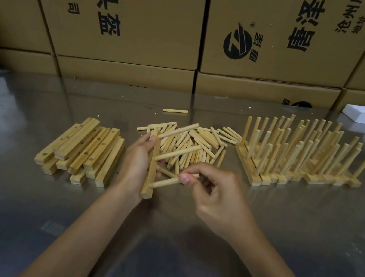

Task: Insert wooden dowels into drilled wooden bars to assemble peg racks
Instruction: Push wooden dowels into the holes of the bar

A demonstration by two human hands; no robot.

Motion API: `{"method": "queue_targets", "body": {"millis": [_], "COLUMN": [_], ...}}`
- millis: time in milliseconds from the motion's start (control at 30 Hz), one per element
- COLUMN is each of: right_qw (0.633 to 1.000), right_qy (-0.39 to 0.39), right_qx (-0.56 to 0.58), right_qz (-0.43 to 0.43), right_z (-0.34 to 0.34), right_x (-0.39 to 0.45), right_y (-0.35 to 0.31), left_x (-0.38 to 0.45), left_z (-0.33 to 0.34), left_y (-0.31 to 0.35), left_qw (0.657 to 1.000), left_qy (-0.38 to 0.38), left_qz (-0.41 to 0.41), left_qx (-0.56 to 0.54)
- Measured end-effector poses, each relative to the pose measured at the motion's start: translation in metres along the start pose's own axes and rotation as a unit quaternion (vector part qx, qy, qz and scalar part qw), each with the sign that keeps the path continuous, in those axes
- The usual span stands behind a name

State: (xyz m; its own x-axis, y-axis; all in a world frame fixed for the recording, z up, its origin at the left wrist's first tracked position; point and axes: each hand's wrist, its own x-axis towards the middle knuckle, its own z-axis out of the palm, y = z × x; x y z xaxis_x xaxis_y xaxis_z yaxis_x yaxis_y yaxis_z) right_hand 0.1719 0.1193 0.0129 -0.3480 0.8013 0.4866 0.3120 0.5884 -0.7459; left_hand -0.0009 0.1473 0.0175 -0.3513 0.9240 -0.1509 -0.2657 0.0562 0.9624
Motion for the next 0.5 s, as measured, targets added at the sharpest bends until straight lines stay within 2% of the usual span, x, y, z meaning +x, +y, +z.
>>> {"method": "queue_targets", "body": {"millis": [100, 167, 200, 267, 333, 500], "right_qw": [0.993, 0.961, 0.947, 0.95, 0.96, 0.964], "right_qy": [-0.003, -0.002, -0.009, -0.043, -0.052, 0.034], "right_qx": [0.103, 0.24, 0.272, 0.235, 0.195, 0.162], "right_qz": [0.058, 0.135, 0.17, 0.203, 0.192, 0.209], "right_z": [0.001, 0.005, 0.01, 0.023, 0.035, 0.029], "right_x": [0.003, 0.003, 0.002, -0.003, -0.007, 0.001], "right_y": [-0.002, -0.005, -0.006, -0.009, -0.011, -0.003], "left_x": [0.0, -0.001, -0.002, -0.005, -0.007, -0.002], "left_z": [0.0, 0.003, 0.004, 0.006, 0.007, 0.007], "left_y": [0.003, 0.003, 0.003, 0.001, -0.002, -0.005], "left_qw": [1.0, 0.999, 0.999, 0.997, 0.997, 0.995], "left_qy": [0.004, 0.008, 0.007, 0.004, 0.0, -0.061], "left_qz": [0.009, 0.018, 0.023, 0.03, 0.038, 0.047], "left_qx": [-0.021, -0.037, -0.046, -0.064, -0.063, -0.071]}}
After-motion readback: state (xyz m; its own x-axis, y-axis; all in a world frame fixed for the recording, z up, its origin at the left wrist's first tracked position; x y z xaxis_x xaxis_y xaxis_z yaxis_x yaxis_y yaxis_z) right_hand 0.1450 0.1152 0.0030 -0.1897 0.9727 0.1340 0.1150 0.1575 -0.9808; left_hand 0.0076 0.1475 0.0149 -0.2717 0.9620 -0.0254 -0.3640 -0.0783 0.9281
